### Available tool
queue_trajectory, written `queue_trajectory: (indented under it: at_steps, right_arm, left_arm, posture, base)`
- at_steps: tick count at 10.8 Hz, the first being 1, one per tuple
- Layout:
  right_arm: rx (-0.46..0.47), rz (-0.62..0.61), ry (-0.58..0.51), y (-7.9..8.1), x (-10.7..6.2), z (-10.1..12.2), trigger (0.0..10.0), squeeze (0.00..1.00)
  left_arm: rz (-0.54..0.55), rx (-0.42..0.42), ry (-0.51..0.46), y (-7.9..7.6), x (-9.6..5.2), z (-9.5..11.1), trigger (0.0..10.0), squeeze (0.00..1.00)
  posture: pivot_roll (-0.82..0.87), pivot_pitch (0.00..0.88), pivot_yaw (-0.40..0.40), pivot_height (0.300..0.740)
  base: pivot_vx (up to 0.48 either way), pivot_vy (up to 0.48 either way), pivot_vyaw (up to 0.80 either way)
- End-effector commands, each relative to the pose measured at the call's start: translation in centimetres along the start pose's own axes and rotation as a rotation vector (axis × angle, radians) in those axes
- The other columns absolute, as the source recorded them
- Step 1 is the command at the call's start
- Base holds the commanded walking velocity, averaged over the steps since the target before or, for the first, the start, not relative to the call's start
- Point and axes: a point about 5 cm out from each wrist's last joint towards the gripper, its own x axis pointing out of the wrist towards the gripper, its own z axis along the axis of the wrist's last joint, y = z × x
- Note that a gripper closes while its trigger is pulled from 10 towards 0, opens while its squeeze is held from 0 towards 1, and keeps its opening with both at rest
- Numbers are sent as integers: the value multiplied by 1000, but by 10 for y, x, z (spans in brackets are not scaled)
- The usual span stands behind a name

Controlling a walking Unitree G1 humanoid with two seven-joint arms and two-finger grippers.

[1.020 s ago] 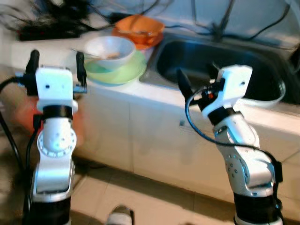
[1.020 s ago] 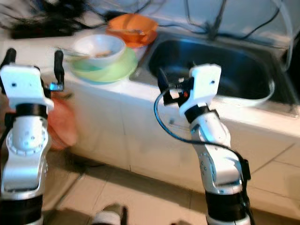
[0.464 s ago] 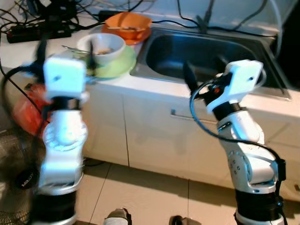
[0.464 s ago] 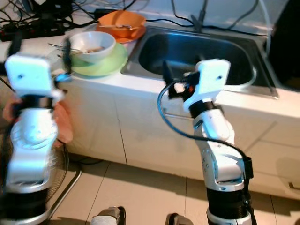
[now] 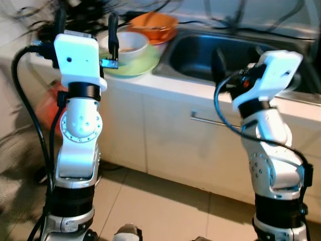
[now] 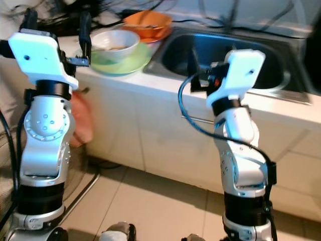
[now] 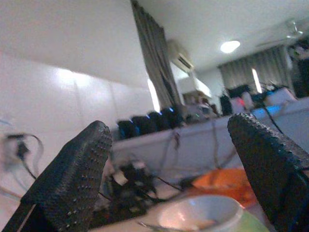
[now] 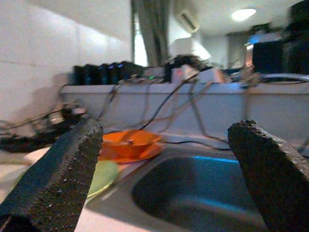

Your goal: Kitchen organization

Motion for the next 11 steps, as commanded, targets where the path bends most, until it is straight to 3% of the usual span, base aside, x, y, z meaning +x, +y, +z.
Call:
queue_trajectory:
  at_steps: [1, 3, 6, 9, 10, 11]
  right_arm:
    - [-2, -32, -5, -6, 0, 0, 10000, 0]
    - [3, -43, -1, -4, -1, -1, 10000, 0]
    - [9, -79, -8, -8, -3, -10, 10000, 0]
    - [5, -95, -42, -9, 7, -9, 10000, 0]
    - [9, -106, -32, -10, 3, -11, 10000, 0]
    - [8, -98, -9, -7, -2, -20, 10000, 0]
  left_arm:
    - [-16, -11, 30, -2, -1, -6, 10000, 0]
    - [-27, -54, 80, -7, -4, -17, 10000, 0]
    - [-111, -51, 149, -21, -11, -44, 10000, 0]
    - [-121, -42, 124, -25, 9, -46, 10000, 0]
    - [-118, -49, 108, -25, 8, -42, 10000, 0]
    - [-98, -47, 129, -22, -3, -49, 10000, 0]
  posture:
    - [44, 63, 15, 740]
    - [38, 58, 20, 740]
    - [40, 0, 79, 740]
    - [25, 0, 109, 740]
    - [39, 0, 86, 740]
    - [37, 0, 79, 740]
  base:
    - [0, 0, 0]
    - [0, 0, -256]
    - [0, 0, -194]
    - [0, 0, 0]
    - [0, 0, 0]
    - [0, 0, 0]
